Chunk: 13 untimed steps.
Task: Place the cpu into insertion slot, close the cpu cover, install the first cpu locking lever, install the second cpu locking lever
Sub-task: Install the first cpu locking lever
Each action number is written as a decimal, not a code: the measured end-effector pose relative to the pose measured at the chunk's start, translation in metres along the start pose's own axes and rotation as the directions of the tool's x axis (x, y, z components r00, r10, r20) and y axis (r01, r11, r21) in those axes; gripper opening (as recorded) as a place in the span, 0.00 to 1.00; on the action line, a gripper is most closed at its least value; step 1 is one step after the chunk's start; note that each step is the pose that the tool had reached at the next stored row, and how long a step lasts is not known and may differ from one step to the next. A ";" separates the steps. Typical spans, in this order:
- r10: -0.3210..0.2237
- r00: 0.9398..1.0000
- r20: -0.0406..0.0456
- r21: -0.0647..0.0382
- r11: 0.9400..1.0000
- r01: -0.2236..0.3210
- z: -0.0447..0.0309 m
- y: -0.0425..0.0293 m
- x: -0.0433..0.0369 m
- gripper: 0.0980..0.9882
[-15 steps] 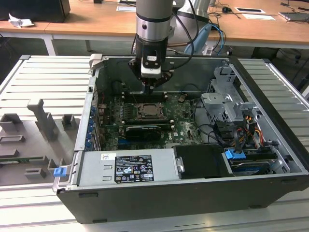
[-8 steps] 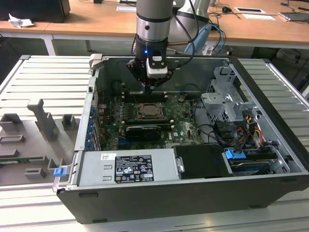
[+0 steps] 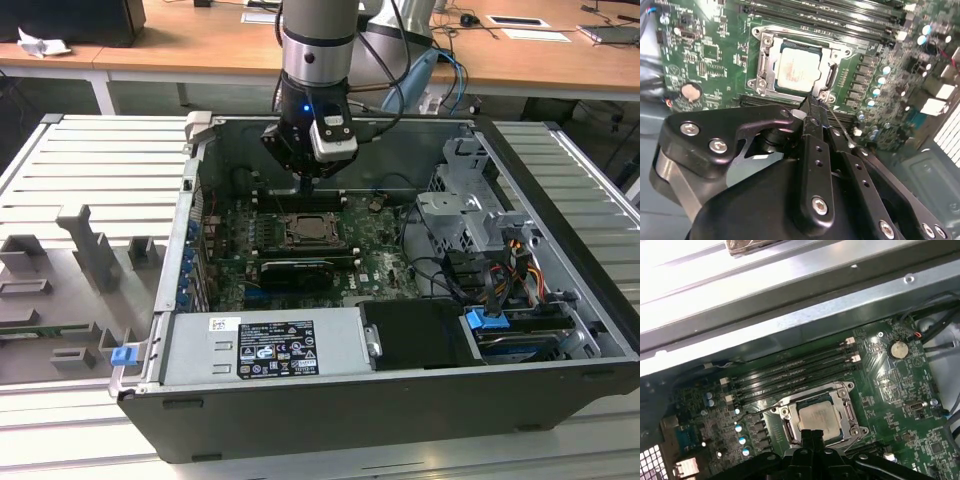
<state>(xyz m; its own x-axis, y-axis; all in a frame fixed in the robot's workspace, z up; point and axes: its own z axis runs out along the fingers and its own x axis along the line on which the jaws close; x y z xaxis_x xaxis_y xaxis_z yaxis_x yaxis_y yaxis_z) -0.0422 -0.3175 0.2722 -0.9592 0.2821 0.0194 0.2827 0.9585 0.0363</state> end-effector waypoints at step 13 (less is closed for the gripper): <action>-0.206 0.978 -0.007 0.003 0.979 0.206 0.0000 -0.0003 -0.0001 0.01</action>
<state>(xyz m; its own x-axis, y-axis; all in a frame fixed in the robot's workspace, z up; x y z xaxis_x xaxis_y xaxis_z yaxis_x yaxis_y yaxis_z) -0.0422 -0.3177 0.2721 -0.9968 0.0782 0.0190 0.0788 0.9962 0.0364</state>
